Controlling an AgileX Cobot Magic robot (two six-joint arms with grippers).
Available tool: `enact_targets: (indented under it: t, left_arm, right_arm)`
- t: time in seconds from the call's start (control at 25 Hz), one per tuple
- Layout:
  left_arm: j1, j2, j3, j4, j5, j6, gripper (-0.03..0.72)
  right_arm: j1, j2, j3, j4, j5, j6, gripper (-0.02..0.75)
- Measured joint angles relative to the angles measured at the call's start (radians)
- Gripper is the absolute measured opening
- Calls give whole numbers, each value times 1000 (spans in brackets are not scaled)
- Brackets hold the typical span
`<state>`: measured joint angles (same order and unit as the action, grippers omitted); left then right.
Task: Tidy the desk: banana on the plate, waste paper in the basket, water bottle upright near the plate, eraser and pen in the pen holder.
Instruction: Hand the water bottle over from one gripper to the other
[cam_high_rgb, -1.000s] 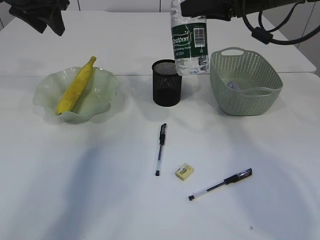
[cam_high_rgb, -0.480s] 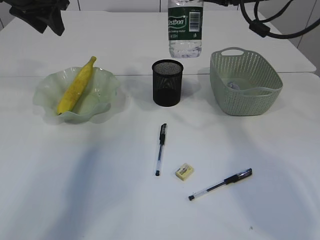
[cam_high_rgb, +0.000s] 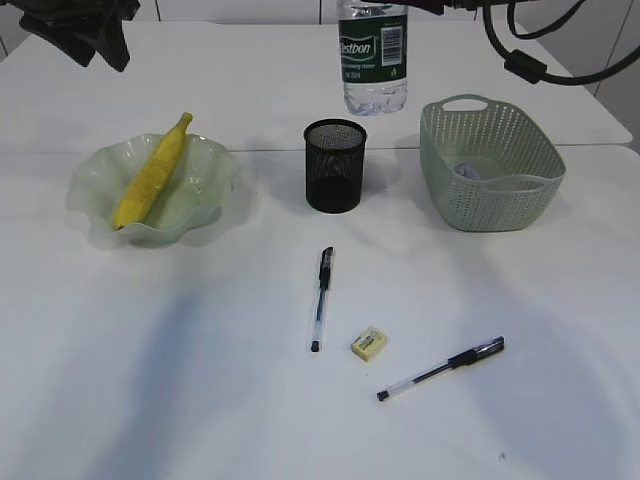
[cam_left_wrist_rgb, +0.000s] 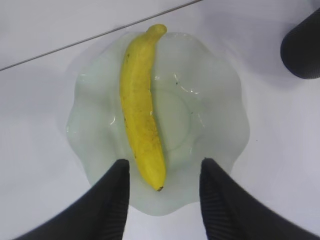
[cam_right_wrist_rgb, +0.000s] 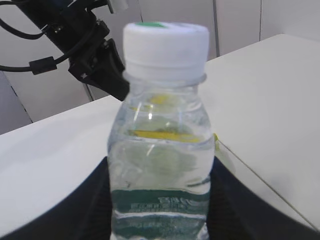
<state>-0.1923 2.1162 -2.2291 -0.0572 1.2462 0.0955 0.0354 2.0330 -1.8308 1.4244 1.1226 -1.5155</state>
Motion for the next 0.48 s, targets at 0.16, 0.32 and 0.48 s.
enact_targets:
  t: [0.16,0.32,0.48]
  left_arm:
    - [0,0,0,0,0,0,317]
    - [0,0,0,0,0,0,317]
    - [0,0,0,-30,0,0,317]
  right_arm:
    - [0,0,0,1,-10,-2,359]
    - [2,0,0,9,-10,-2,359]
    - [2,0,0,34,-10,-3,359]
